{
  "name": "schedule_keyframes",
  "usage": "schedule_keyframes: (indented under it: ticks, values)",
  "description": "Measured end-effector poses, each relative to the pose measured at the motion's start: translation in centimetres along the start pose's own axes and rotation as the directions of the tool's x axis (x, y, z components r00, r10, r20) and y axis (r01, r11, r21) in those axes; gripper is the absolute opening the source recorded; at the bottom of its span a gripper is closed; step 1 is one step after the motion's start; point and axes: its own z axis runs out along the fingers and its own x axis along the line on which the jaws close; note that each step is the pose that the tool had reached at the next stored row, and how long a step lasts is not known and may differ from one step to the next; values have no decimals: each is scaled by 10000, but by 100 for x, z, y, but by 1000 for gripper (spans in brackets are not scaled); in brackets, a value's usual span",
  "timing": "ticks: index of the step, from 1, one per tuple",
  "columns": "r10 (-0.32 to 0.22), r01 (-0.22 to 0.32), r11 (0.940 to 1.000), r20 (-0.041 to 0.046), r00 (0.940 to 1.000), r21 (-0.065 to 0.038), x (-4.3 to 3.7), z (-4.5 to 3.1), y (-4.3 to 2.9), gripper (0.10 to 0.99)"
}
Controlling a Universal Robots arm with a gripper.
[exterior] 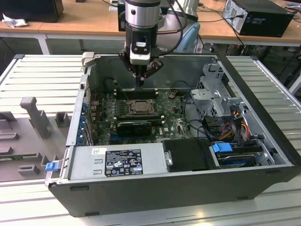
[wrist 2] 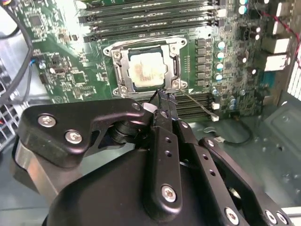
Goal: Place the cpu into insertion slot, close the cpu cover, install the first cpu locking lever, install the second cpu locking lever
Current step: 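Install the first cpu locking lever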
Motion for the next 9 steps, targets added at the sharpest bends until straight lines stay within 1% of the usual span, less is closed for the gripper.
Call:
schedule_keyframes:
  ticks: [2,3,4,5,6,7,8,9]
  values:
    - [-497,497,9988,1,9988,3,0,0,0,106]
    - [-628,628,9980,0,9980,4,0,0,0,106]
    - [-943,943,9955,0,9955,5,0,0,0,106]
    - [-1269,1269,9919,-1,9919,6,0,0,0,106]
    - [-1680,1680,9858,-2,9858,7,0,1,0,106]
    - [-1952,1952,9808,-3,9808,8,0,1,0,106]
    - [-2110,2110,9775,-3,9775,9,0,1,0,106]
    - [-2360,2360,9717,-3,9718,11,0,1,0,106]
